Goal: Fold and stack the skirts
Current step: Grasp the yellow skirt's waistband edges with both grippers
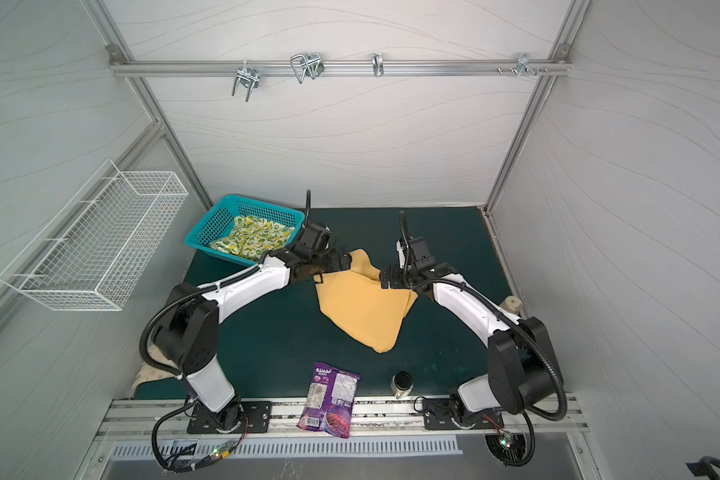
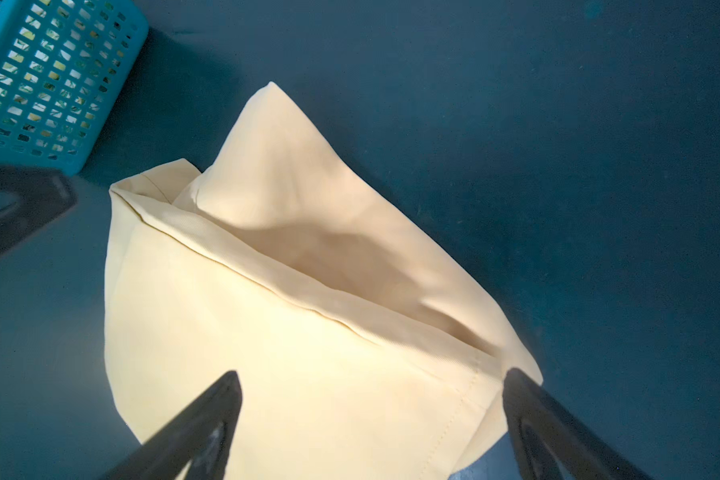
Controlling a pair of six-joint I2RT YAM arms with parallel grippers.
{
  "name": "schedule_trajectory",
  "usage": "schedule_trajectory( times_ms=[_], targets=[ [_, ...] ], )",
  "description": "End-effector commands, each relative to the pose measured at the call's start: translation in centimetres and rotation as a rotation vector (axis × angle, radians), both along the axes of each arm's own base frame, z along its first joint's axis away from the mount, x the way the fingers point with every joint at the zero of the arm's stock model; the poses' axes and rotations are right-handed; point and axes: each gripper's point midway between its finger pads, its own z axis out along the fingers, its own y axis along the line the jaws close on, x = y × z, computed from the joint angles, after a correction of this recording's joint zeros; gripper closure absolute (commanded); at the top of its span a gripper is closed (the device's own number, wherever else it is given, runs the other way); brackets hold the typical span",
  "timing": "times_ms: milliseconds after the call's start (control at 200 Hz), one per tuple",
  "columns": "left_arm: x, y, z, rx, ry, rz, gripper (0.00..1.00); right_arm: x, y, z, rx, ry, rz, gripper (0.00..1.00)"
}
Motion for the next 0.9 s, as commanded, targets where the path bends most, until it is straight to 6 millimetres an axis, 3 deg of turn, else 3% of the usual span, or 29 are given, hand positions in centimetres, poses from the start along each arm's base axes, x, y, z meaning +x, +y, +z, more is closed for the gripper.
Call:
schedule_trajectory(
  times_ms=[0, 90, 275, 435, 655, 896],
  targets=[
    [-0.9, 0.2, -0.8, 0.044, 0.151, -0.042, 0.03, -0.2, 0.8, 0.1, 0.015, 0.0, 0.065, 0.03],
    [-1.4, 0.7, -1.5, 0.065, 0.237, -0.037, 0.06, -0.1, 1.3, 0.3, 0.029, -0.041, 0.107, 0.03],
    [-2.7, 3.4, -1.1, 0.13, 0.275, 0.041, 0.06, 0.1, 2.4, 0.8, 0.013, -0.17, 0.193, 0.05],
    [-3.7, 4.4, -2.1, 0.103, 0.348, 0.068, 0.05, 0.3, 4.5, 0.2, -0.016, -0.21, 0.288, 0.06],
    [-2.7, 4.3, -3.7, 0.061, 0.407, 0.085, 0.05, 1.0, 7.2, -1.0, -0.075, -0.241, 0.385, 0.08],
    [-0.8, 4.3, -3.1, 0.055, 0.401, 0.1, 0.04, 1.3, 8.8, -2.1, -0.068, -0.254, 0.469, 0.11]
  ],
)
